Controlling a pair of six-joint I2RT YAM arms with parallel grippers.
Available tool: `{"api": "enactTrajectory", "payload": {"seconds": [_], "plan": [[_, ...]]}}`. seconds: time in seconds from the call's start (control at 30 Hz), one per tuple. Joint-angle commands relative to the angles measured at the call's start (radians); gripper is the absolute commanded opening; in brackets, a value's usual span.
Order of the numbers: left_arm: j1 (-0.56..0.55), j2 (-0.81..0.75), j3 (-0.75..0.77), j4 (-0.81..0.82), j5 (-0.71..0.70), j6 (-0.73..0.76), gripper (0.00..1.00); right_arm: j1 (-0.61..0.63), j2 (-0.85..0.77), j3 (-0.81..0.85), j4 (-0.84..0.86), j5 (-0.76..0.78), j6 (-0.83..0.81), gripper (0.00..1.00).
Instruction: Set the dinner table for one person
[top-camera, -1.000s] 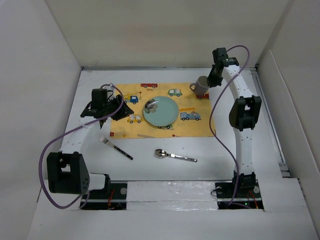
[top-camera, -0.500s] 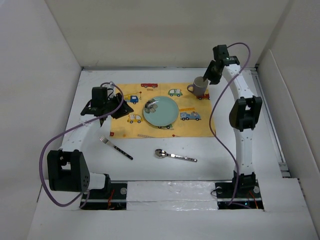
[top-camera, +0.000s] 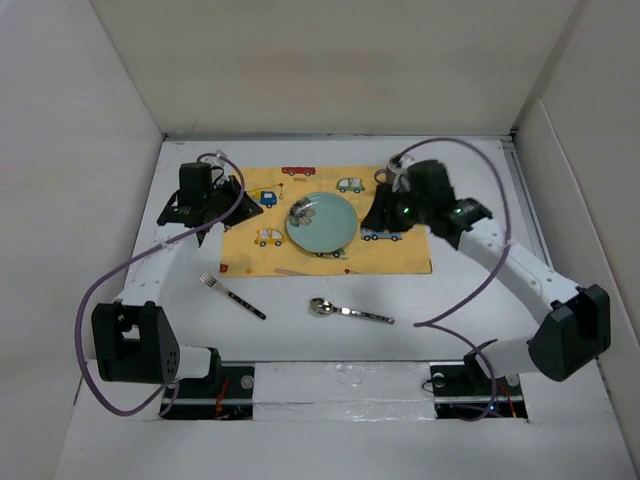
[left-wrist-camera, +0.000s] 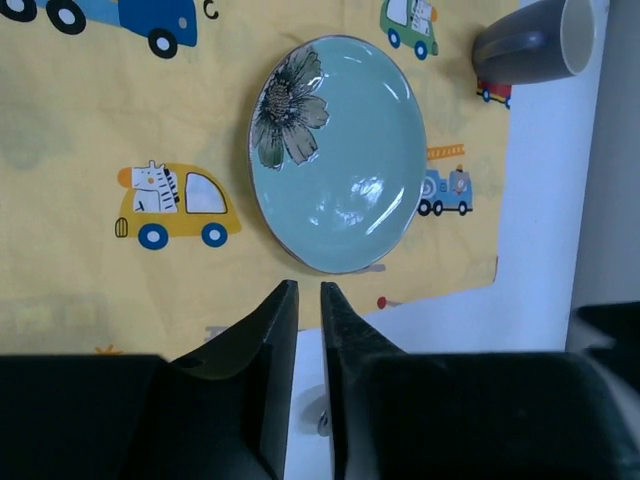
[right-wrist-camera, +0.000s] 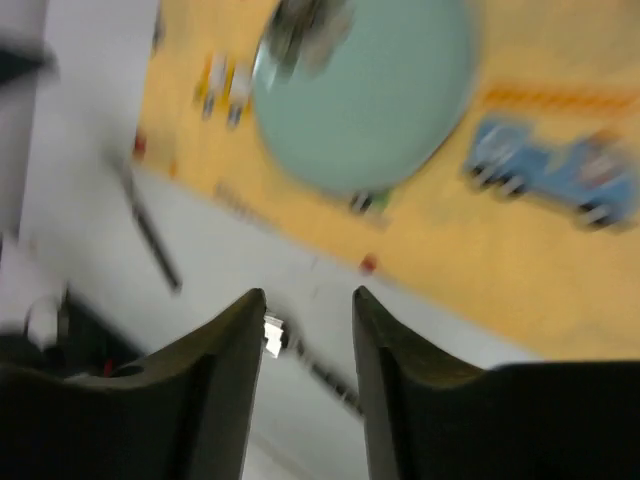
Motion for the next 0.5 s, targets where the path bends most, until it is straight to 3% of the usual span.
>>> {"api": "enactTrajectory", "payload": {"seconds": [0.0,0.1,0.3,0.47], "plan": [[-0.002,-0.024,0.087,-0.015,0.001,-0.005,0.14,0.171,0.042,-0.140,-0.030,-0.013,-0.033,0.58],[-0.002,-0.023,0.118,-0.038,-0.023,0.003,0.24,0.251,0.044,-0.196,-0.044,0.057,-0.045,0.62],[-0.002,-0.027,0.160,-0.064,-0.048,-0.003,0.26,0.329,0.137,-0.174,-0.108,0.113,-0.081,0.63],[-0.002,-0.049,0.158,-0.081,-0.077,-0.011,0.27,0.390,0.232,-0.148,-0.177,0.061,-0.101,0.63]]}}
